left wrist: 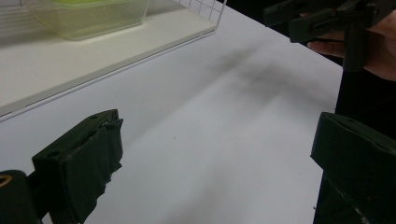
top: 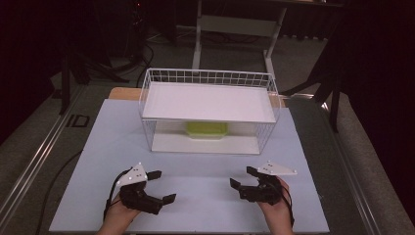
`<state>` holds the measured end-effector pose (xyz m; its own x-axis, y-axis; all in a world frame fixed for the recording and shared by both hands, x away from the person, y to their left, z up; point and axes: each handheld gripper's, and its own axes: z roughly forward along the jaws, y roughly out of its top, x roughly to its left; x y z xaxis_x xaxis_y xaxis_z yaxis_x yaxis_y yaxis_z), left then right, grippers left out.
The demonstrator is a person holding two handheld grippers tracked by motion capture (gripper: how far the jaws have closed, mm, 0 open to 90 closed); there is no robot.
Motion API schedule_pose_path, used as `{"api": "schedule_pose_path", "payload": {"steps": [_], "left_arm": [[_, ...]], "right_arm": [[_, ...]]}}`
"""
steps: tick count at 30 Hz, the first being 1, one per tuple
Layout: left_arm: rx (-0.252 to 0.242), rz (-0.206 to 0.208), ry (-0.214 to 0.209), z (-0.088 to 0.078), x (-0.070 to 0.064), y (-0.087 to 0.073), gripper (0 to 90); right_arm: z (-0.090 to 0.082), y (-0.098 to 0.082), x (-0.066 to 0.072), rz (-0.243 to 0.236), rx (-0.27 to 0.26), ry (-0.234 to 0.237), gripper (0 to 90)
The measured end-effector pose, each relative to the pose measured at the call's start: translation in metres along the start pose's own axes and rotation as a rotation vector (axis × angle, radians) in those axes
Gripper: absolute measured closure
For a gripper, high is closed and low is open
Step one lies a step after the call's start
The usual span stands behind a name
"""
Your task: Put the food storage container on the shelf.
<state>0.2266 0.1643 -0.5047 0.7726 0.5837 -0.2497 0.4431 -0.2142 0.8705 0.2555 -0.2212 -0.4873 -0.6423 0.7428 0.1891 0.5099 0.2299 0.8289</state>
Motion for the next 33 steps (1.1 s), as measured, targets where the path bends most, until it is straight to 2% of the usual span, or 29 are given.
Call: {"api": "schedule_pose_path", "payload": {"steps": [8,11,15,19,22,24,27,33], "left_arm": [[0.0,0.014,0.0,0.002,0.001,-0.003,2.9],[0.001,0.028,-0.001,0.003,0.0,-0.004,2.9],[0.002,0.024,-0.001,0.005,0.001,-0.005,2.9],[-0.004,0.025,0.003,0.005,0.003,-0.006,2.9],[-0.017,0.042,0.01,0.005,0.002,-0.004,2.9],[-0.025,0.043,0.011,0.006,0.001,-0.002,2.9],[-0.025,0.053,0.014,0.006,0.001,-0.002,2.9],[-0.027,0.04,0.013,0.006,0.004,-0.003,2.9]], "right_arm": [[-0.005,-0.012,-0.006,-0.024,-0.003,0.028,18.8],[-0.004,-0.014,-0.008,-0.049,-0.005,0.035,18.9],[-0.003,-0.016,-0.011,-0.094,-0.001,0.043,18.8],[0.0,-0.02,-0.015,-0.119,0.003,0.031,16.9],[0.004,-0.023,-0.018,-0.147,0.022,0.028,16.8],[0.006,-0.024,-0.02,-0.147,0.034,0.024,16.7],[0.006,-0.024,-0.024,-0.105,0.044,0.045,16.7],[0.005,-0.023,-0.024,-0.121,0.044,0.028,16.8]]}}
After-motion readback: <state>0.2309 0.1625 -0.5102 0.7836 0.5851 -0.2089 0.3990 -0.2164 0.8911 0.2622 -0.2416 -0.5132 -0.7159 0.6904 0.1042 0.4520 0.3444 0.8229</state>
